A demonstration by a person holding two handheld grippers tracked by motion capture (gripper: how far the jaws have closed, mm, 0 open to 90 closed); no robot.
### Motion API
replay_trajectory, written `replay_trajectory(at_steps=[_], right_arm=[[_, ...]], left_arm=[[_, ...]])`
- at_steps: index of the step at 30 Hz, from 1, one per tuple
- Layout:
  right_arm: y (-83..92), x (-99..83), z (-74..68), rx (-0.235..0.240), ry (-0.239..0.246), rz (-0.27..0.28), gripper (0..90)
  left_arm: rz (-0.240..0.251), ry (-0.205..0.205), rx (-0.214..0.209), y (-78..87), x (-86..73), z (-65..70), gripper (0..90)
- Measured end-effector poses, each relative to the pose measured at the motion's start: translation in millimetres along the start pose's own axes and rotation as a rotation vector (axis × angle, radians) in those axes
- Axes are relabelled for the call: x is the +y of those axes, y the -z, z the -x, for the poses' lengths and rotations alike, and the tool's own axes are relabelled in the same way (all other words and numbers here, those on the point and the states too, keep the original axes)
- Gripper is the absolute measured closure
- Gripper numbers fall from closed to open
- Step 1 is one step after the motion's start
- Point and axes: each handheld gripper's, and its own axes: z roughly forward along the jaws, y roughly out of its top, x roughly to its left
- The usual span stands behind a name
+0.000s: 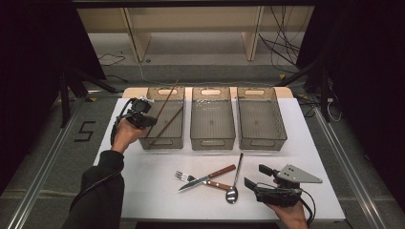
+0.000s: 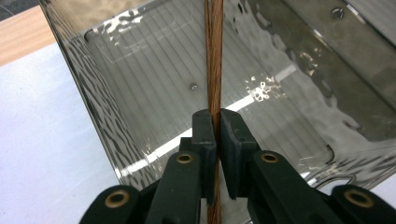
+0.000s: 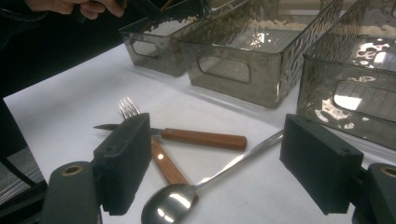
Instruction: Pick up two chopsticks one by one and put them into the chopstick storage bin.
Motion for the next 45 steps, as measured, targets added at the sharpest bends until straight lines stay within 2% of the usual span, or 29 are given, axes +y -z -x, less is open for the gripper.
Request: replay_trajectory(at_steps=[7,10,12,15,21,25,30,34,37,41,45], right_arm=[[0.0,-0.1,0.2,0.0,-0.001,0.0,25.5],[0.1,-0.1,0.3,0.0,-0.001,0.0,25.5],[-0.1,-0.1,0.4,0.0,-0.001,0.0,25.5],[-0.1,-0.1,0.3,0.0,-0.001,-0.001,25.5],[-0.1,-0.1,0.3,-0.002,-0.001,-0.001,25.5],[-0.1,-0.1,0.5,-0.002,-0.002,-0.001,25.5],[0.0,0.2,0.5,-0.005,-0.004,-0.001,25.5],[-0.1,0.6,0.8,-0.007,-0.005,-0.001,25.6],[-0.7,0.8,0.9,-0.007,-0.004,-0.006,25.6],[-2.1,2.6,1.6,-0.011,-0.001,-0.01,25.7],[-2.9,6.6,4.8,-0.022,0.001,-0.011,26.3]], left_arm=[[-0.016,0.028,0.006,-4.4,-1.9,-2.0,82.2],[-0.008,0.044,0.018,-2.7,-1.1,-2.2,75.3],[0.003,0.052,0.021,0.2,-0.1,-1.8,67.6],[0.025,0.063,0.006,7.8,1.3,0.4,62.3],[0.079,0.08,-0.033,29.6,-0.7,5.7,44.6],[0.113,0.087,-0.038,41.1,-10.8,12.7,35.0],[0.169,0.102,-0.062,52.4,-26.4,20.1,28.6],[0.21,0.104,-0.096,59.5,-37.9,26.4,26.0],[0.229,0.101,-0.106,62.8,-46.0,33.9,24.4],[0.253,0.077,-0.116,65.1,-54.7,42.9,22.2],[0.29,0.081,-0.134,65.6,-65.3,50.5,20.8]])
